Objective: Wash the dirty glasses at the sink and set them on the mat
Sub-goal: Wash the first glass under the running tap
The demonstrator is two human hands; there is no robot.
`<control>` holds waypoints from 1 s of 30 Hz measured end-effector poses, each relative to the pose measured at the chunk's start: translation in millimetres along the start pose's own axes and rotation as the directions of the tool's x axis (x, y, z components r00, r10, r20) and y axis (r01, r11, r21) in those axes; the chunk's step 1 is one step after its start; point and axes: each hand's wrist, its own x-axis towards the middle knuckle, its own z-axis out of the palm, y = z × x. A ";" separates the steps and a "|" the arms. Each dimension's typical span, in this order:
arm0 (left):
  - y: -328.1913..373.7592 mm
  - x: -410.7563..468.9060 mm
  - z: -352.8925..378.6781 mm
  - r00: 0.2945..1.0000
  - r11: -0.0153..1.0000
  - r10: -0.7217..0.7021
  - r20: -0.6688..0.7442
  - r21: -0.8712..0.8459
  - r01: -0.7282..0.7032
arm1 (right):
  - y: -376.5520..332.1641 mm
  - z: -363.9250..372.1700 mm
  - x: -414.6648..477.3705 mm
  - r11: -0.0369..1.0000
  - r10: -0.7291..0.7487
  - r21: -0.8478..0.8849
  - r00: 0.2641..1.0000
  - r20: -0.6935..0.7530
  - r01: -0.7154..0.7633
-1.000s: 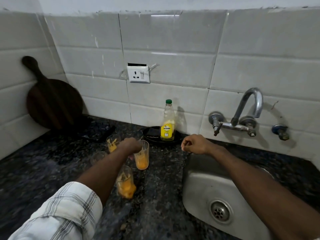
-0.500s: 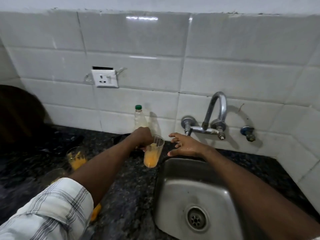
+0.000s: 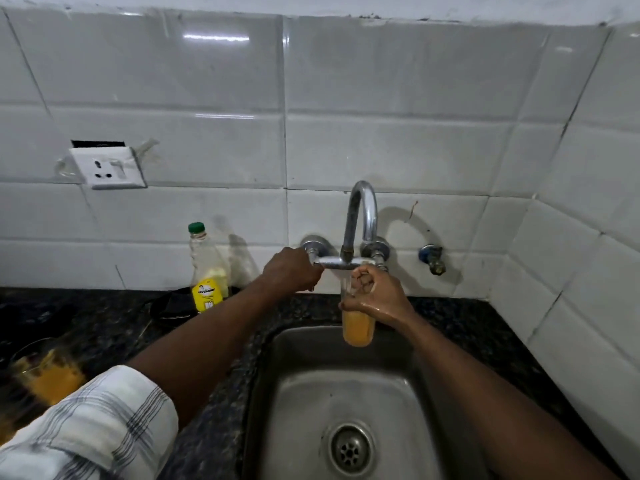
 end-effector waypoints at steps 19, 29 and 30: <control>-7.1 14.8 41.9 0.995 0.995 -0.024 -0.100 -0.099 0.014 | -15.8 -0.4 -11.2 1.000 0.024 0.001 0.998 0.051 -0.024; -18.7 21.1 49.2 0.983 0.833 -0.179 -0.041 -0.537 0.129 | -23.0 1.3 -18.8 0.999 0.017 0.037 0.998 0.061 -0.019; -18.8 20.9 49.8 0.981 0.825 -0.190 -0.039 -0.548 0.138 | -23.8 1.1 -20.0 0.999 0.015 0.043 0.998 0.064 -0.018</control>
